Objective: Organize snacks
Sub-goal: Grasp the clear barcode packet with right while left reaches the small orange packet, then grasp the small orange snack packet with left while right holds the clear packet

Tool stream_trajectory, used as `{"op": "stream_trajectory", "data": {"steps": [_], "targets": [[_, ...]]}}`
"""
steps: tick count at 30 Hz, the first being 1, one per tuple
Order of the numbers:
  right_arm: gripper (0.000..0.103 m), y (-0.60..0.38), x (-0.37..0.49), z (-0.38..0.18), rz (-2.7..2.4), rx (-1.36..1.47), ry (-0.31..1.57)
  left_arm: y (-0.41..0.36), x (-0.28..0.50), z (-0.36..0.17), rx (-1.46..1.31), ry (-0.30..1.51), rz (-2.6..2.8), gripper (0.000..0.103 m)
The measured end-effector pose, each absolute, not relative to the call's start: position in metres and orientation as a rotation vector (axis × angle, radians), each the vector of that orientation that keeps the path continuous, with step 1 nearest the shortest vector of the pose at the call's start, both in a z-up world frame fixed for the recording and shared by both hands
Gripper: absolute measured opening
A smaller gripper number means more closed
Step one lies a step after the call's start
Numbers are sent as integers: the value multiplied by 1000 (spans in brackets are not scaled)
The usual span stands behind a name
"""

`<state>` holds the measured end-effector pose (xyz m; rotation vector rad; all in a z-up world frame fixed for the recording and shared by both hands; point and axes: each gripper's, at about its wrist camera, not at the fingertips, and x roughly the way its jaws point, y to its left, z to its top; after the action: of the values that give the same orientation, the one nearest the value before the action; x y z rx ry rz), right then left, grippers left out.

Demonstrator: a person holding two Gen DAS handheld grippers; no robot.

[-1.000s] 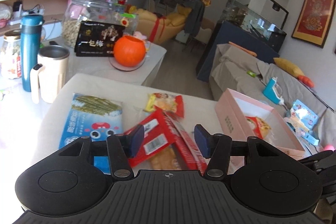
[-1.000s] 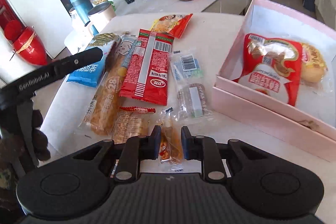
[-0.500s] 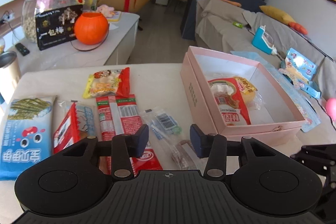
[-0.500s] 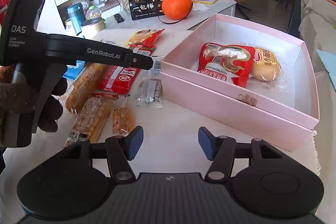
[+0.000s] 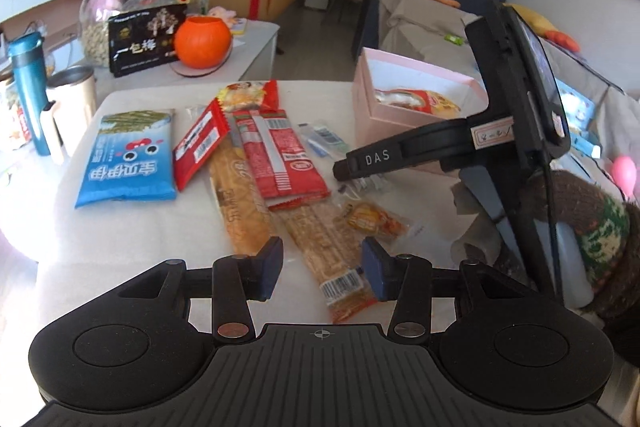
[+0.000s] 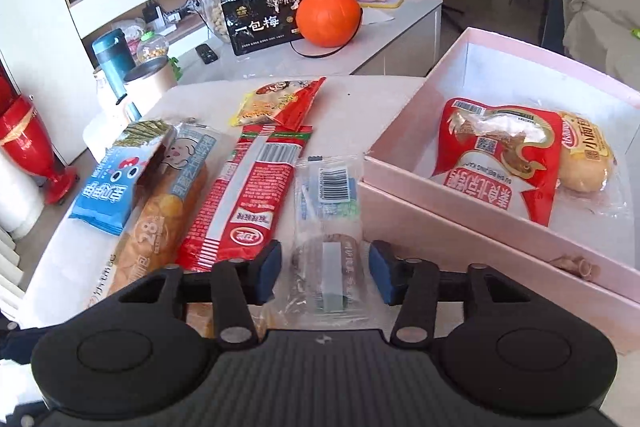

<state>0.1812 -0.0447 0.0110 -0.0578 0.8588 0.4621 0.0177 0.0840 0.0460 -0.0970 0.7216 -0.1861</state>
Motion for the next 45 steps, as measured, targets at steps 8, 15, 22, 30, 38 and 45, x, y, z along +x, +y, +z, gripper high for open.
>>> {"op": "stream_trajectory", "data": {"steps": [8, 15, 22, 30, 38, 45], "targets": [[39, -98, 115, 15, 524, -147, 900, 53, 34, 27, 64, 721, -153, 53], [66, -138, 79, 8, 454, -234, 797, 75, 38, 33, 124, 700, -2, 50], [83, -154, 75, -6, 404, -149, 716, 81, 55, 35, -318, 814, -295, 50], [90, -155, 78, -7, 376, -135, 725, 42, 89, 21, -118, 781, -181, 55], [96, -154, 80, -8, 360, -127, 736, 21, 86, 15, 53, 784, -177, 50], [97, -155, 81, -9, 356, -124, 740, 26, 70, 15, 81, 774, -209, 27]]}}
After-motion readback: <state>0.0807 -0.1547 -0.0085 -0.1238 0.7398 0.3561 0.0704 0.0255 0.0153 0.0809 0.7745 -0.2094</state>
